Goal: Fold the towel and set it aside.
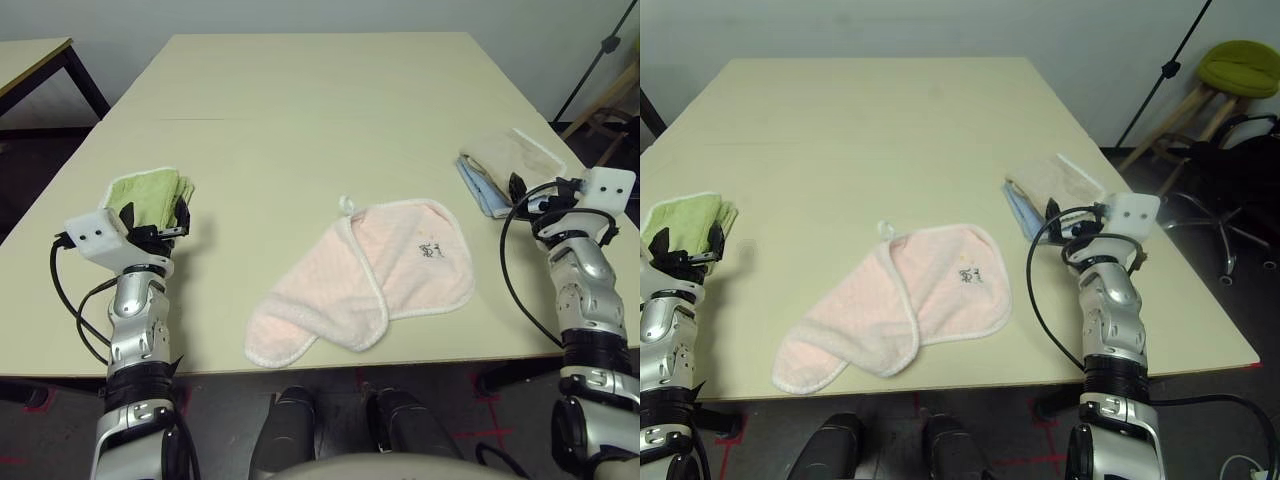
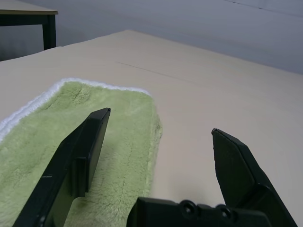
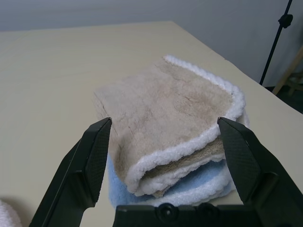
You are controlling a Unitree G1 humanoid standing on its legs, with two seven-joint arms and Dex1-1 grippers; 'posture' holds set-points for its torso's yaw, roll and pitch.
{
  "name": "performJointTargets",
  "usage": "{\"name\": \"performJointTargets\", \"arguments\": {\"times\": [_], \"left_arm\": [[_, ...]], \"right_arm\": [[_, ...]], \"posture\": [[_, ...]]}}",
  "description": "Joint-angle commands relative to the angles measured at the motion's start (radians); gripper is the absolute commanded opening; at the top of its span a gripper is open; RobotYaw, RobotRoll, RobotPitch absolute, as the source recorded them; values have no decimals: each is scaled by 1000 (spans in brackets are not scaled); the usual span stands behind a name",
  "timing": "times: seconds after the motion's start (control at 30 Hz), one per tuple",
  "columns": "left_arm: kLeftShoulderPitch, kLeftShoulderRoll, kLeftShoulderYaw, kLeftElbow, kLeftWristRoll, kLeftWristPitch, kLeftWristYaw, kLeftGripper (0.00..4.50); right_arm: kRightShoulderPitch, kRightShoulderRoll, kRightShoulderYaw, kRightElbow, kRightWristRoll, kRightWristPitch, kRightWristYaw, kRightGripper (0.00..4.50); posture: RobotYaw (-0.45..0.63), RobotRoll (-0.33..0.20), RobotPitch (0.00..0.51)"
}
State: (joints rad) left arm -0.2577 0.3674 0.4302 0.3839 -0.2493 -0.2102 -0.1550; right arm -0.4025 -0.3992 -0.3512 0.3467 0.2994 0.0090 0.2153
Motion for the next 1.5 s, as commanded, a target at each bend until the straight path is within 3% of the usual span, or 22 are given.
{"name": "performJointTargets", "arguments": {"times": [0.03, 0.37, 0.5, 0.67, 0.83, 1.07, 1.23, 1.5], "left_arm": [[-14, 6, 8, 41, -7, -25, -4, 4500], [-55, 18, 15, 171, -26, -126, -72, 4500], [-45, 33, 35, 197, -51, -164, -100, 4500], [-49, 62, 45, 241, -85, -199, -181, 4500], [-10, 106, 22, 95, -210, -120, -406, 4500], [64, 209, -59, -195, -336, 125, -647, 4500], [95, 280, -145, -367, -358, 271, -751, 4500], [59, 354, -276, -550, -406, 492, -873, 4500]], "right_arm": [[-4, -5, -10, 5, -5, -11, -3, 4479], [26, -43, 18, -204, 22, 70, 66, 4479], [43, -87, 46, -307, 45, 157, 139, 4479], [-16, -131, 77, -365, 110, 325, 213, 4479], [-143, -281, 236, -215, 49, 602, 352, 4479], [-354, -352, 429, -20, -28, 782, 527, 4479], [-507, -349, 574, 151, -97, 895, 664, 4479], [-633, -281, 756, 440, -290, 791, 783, 4479]], "posture": [[114, 0, 76], [141, 0, 76], [152, 0, 68], [143, 0, 65], [179, 0, 59], [221, 0, 49], [271, 0, 43], [328, 0, 42]]}}
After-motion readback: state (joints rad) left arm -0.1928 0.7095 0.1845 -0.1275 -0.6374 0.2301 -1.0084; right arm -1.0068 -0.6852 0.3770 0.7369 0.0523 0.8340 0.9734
